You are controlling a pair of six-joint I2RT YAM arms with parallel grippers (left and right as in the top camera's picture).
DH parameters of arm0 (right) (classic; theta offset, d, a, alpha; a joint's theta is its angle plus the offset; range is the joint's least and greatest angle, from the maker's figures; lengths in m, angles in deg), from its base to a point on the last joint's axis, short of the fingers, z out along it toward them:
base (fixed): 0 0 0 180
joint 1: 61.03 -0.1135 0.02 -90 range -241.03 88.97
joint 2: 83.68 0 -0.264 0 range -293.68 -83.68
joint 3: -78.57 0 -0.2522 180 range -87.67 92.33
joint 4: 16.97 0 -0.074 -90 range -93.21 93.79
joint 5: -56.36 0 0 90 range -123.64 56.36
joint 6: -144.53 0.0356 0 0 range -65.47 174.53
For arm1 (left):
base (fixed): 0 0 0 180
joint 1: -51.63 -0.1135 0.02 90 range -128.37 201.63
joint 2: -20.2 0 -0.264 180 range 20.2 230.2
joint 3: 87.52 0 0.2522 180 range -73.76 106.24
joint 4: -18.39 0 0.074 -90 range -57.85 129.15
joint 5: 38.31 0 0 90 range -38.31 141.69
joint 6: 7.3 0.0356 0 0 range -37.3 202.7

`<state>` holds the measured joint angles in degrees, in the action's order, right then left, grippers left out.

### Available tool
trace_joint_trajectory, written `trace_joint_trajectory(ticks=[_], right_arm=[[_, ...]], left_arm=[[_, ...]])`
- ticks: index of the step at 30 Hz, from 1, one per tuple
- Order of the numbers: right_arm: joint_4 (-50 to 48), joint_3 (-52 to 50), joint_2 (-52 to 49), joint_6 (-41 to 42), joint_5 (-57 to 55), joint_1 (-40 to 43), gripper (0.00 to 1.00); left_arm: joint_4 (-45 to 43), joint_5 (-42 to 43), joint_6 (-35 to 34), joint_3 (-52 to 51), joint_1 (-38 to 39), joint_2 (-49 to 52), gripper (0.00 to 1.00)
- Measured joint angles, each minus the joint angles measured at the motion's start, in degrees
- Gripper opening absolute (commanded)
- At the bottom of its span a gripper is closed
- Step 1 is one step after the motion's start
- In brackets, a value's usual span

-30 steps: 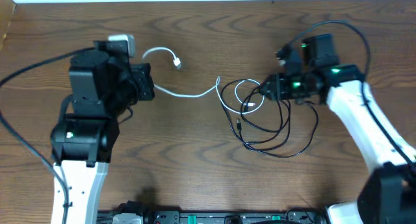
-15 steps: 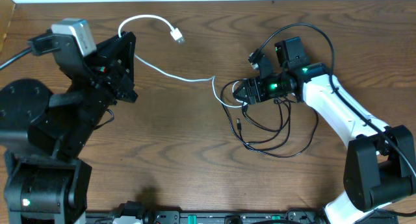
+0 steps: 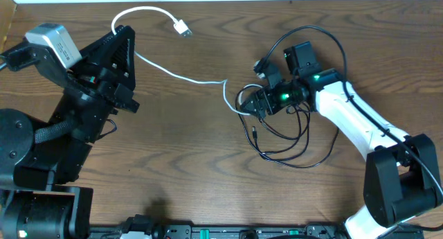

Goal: Untangle cables

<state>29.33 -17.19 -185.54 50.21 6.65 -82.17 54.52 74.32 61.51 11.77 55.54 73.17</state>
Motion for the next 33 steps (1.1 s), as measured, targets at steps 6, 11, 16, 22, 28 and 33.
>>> trace_joint_trajectory(ticks=[6,11,16,22,28,33], right_arm=[[-7.3,0.0,-3.7,-2.3,1.3,-3.5,0.72],[-15.5,0.0,-8.5,-2.2,2.6,-6.8,0.66],[-18.6,0.0,-9.3,-0.9,3.3,-9.7,0.65],[-17.3,0.0,-9.3,4.1,2.6,-7.9,0.69],[-11.8,0.0,-9.3,7.4,0.8,-1.0,0.71],[-6.0,0.0,-9.3,8.3,-0.5,4.6,0.70]], left_arm=[[-0.1,0.0,-1.3,0.9,0.0,0.2,0.07],[-0.2,0.0,-1.5,2.5,0.0,0.2,0.07],[-0.3,0.2,-1.6,4.2,-0.1,0.1,0.07],[-0.2,-2.2,-1.3,9.2,-0.1,0.3,0.07],[0.2,-5.9,0.4,15.0,-0.1,-0.2,0.07],[0.9,-9.4,1.7,16.9,-0.1,-0.6,0.08]])
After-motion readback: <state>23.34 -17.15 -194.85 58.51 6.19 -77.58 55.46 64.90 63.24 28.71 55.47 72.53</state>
